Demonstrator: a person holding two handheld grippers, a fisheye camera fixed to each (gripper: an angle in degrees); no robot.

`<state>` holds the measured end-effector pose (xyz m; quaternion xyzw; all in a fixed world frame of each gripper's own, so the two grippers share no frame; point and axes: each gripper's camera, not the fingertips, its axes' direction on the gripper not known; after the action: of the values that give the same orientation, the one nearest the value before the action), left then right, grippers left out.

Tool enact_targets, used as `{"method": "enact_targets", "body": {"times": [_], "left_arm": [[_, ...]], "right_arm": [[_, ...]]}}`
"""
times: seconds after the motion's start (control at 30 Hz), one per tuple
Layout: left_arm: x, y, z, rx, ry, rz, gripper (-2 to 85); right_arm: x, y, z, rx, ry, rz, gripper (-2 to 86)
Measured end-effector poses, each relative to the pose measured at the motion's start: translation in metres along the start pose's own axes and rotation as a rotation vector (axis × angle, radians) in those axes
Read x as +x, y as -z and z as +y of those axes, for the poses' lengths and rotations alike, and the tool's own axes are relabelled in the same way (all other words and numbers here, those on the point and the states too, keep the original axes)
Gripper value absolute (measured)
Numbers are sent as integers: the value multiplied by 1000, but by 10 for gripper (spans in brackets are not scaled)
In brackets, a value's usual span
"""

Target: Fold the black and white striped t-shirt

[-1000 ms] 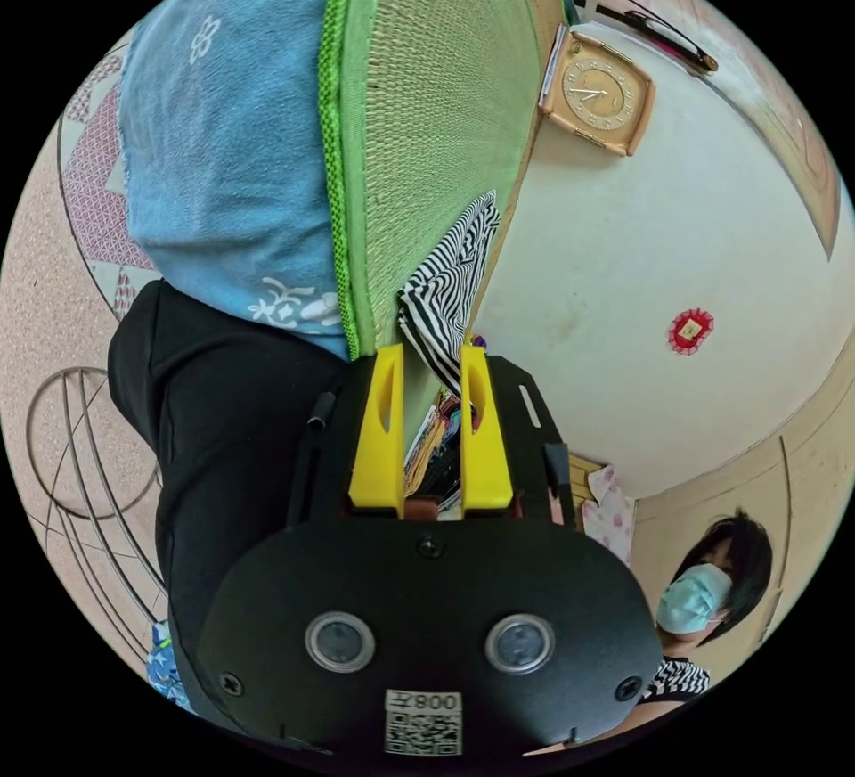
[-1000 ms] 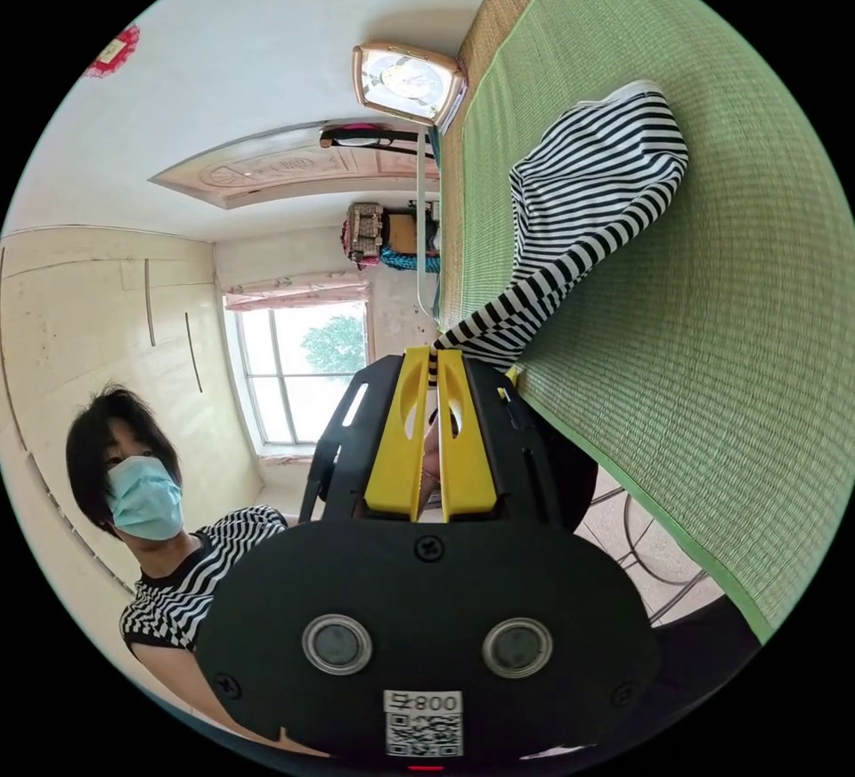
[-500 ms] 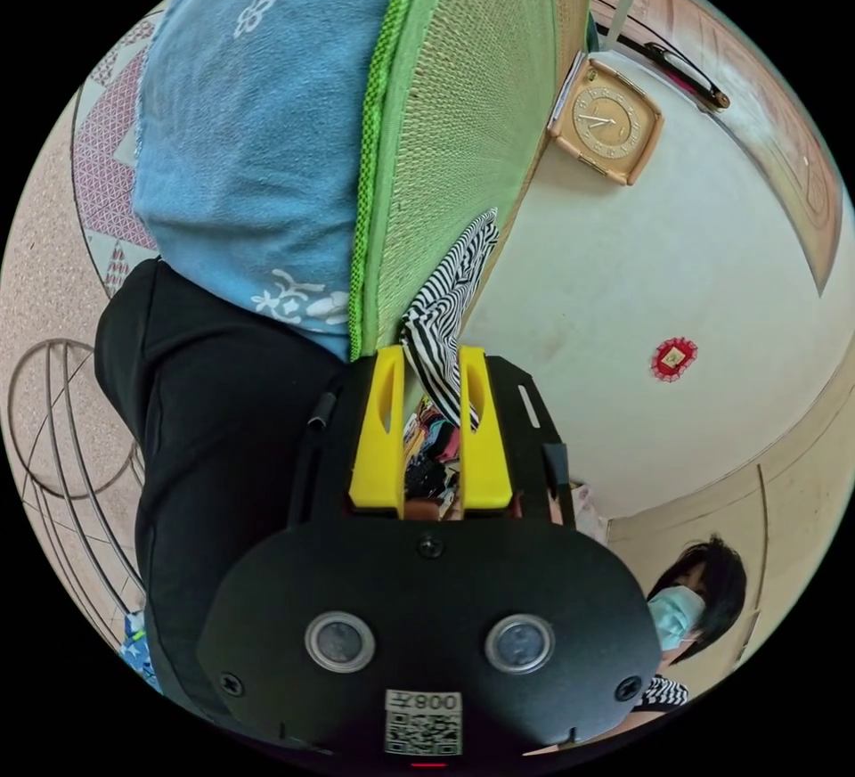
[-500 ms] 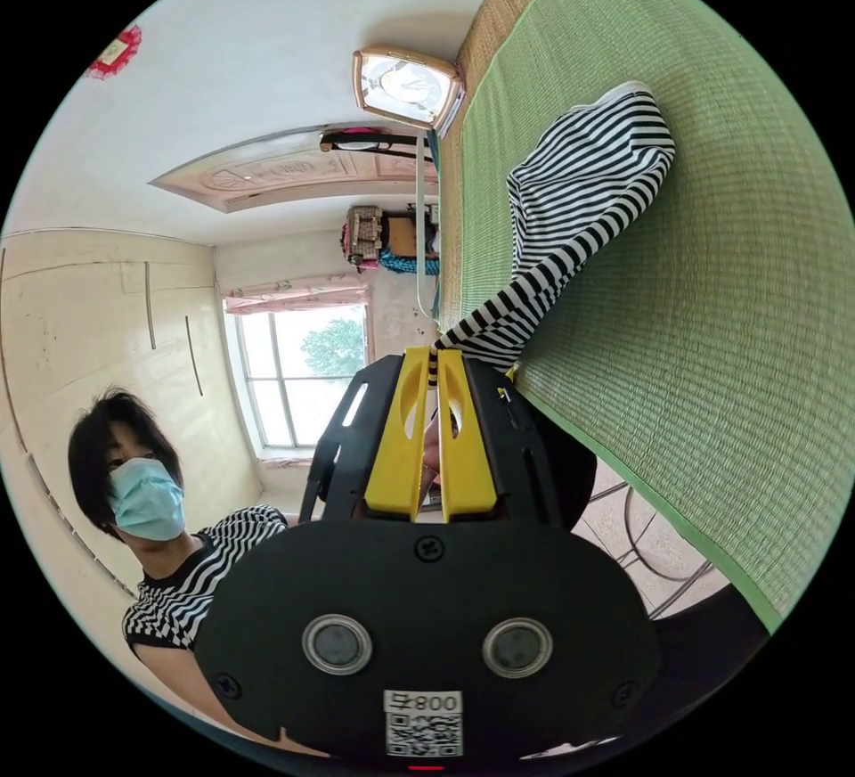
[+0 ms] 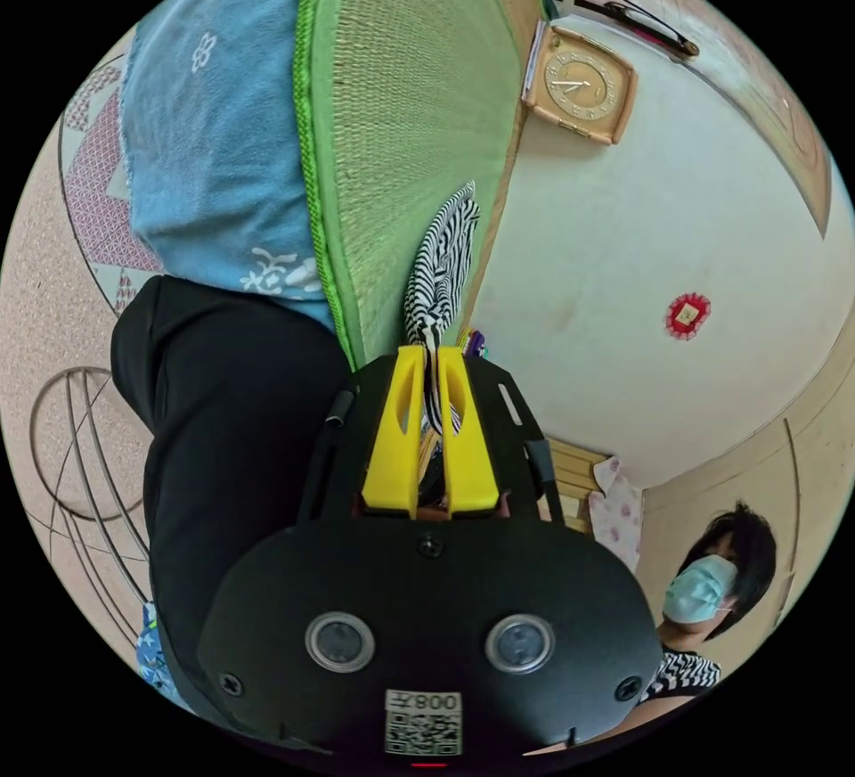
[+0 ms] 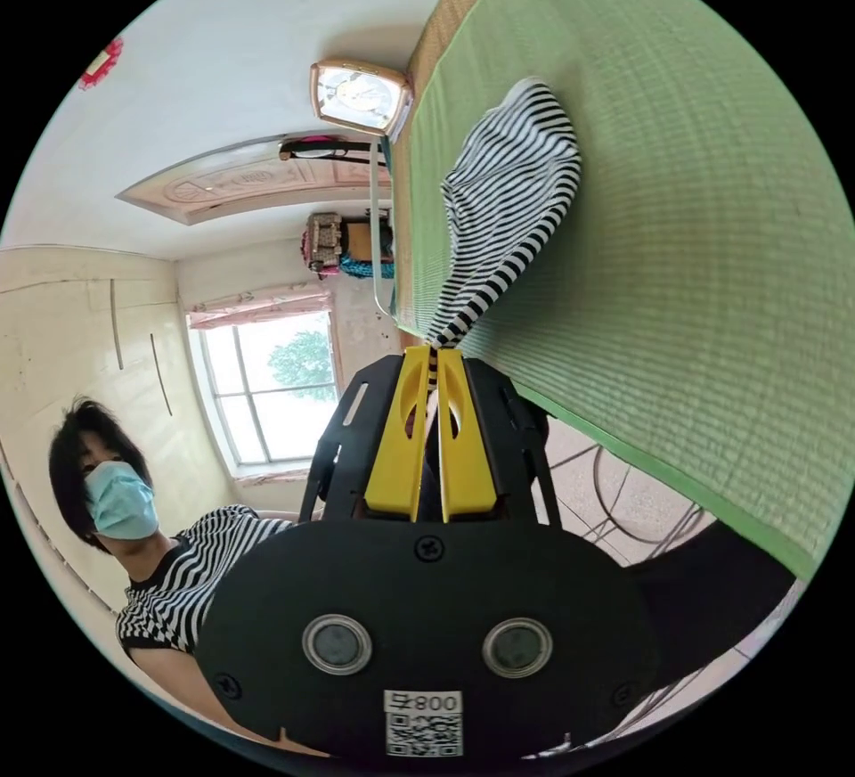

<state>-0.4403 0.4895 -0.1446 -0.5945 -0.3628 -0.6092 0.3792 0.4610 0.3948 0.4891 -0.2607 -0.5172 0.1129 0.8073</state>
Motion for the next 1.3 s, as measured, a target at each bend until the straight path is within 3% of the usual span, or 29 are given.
{"method": "enact_targets", "body": {"times": [0.3, 0.4, 0.7, 1.0, 1.3], "left_arm": [[1, -18, 65, -161, -139, -20, 28], [5, -28, 86, -215, -194, 48, 28], [49, -88, 143, -418, -428, 24, 29], [101, -233, 159, -554, -575, 56, 28], [176, -442, 184, -628, -727, 56, 29]], "right_arm": [[-11, -17, 101, -15, -92, -44, 12], [-36, -19, 136, -15, -61, -90, 11], [-141, 6, 245, 109, 73, -204, 9], [-232, 65, 278, 314, 161, -253, 10], [-345, 208, 223, 498, 256, -131, 11]]}}
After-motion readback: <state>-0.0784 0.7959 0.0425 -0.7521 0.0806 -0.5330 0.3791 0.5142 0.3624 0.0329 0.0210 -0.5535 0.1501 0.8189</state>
